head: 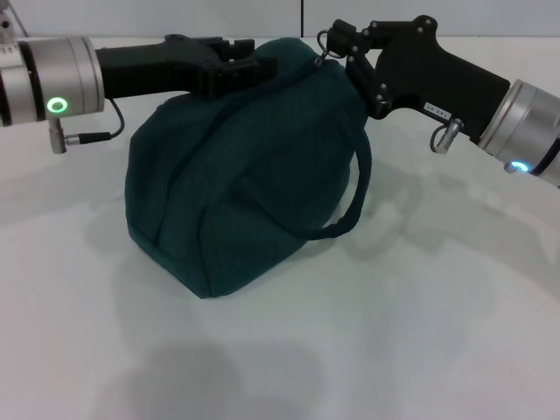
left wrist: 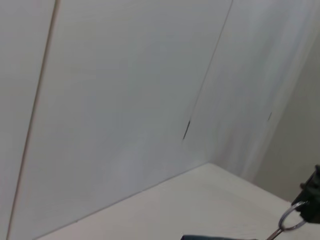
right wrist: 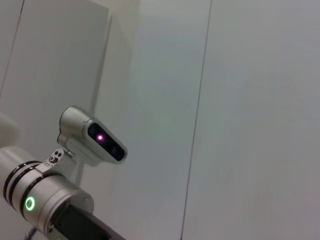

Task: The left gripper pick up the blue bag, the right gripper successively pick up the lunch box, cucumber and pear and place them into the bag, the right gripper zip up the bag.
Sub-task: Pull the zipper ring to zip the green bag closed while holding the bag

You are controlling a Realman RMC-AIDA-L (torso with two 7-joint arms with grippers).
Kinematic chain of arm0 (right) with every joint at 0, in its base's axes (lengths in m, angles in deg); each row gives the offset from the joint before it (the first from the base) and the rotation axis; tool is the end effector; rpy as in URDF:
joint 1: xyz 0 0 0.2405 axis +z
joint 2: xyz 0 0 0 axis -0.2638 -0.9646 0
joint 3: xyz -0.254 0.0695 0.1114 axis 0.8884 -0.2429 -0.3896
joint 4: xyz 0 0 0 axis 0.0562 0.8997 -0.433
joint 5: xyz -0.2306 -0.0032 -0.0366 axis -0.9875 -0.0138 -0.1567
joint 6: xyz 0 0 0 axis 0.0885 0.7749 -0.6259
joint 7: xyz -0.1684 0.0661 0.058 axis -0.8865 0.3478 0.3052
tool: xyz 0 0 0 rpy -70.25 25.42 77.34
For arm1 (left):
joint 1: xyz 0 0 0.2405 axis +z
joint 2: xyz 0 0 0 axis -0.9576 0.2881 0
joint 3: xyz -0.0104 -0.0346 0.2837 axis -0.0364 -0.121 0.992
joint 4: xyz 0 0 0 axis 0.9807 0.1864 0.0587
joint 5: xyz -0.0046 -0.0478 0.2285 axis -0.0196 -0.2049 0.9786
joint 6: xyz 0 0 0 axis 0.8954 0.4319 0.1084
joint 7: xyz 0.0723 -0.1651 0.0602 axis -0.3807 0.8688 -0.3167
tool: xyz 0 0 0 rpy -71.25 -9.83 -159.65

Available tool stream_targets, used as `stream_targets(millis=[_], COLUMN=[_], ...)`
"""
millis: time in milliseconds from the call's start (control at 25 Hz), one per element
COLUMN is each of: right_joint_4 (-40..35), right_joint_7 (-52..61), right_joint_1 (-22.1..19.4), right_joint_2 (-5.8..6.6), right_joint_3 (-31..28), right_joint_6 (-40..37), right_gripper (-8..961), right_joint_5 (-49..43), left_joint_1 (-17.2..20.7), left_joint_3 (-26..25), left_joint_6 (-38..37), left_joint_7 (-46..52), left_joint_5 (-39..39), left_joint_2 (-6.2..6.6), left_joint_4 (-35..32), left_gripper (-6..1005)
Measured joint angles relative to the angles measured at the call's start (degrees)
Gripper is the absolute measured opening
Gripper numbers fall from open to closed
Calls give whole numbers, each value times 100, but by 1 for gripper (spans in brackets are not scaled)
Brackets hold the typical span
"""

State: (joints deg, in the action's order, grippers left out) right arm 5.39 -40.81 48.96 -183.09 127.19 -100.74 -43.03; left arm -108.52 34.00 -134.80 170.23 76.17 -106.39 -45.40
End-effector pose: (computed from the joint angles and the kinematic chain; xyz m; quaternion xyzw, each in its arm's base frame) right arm 0.1607 0.4307 -0.0867 -0.8681 -0.0092 0.3998 0.2942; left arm -0.2126 0.4535 -0.0305 -0.9087 -0.2665 -0.2800 0.1577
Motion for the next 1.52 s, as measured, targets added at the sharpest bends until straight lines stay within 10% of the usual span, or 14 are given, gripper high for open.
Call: stream_targets(millis=[440,960,1520], right_joint_4=[1,35,175], right_joint_7=[0,0,10], right_joint_1=[-2,-30,-139], right_joint_2=[0,-6,-9], right_joint_3=[-1,-3,-58], right_joint_6=[-38,-52,-52], right_gripper=[19,19,19], right_joint_5=[0,2,180], left_joint_1=[-28,52,285], left_joint_3=[0,-13,-59], left_joint_6=[21,19,-172], left_joint_7=[-5,-262,-1015], left_joint_5=[72,38,-102], left_joint_2=[-13,-73,-155], left_joint_4=[0,0,1], left_gripper=[488,116,98])
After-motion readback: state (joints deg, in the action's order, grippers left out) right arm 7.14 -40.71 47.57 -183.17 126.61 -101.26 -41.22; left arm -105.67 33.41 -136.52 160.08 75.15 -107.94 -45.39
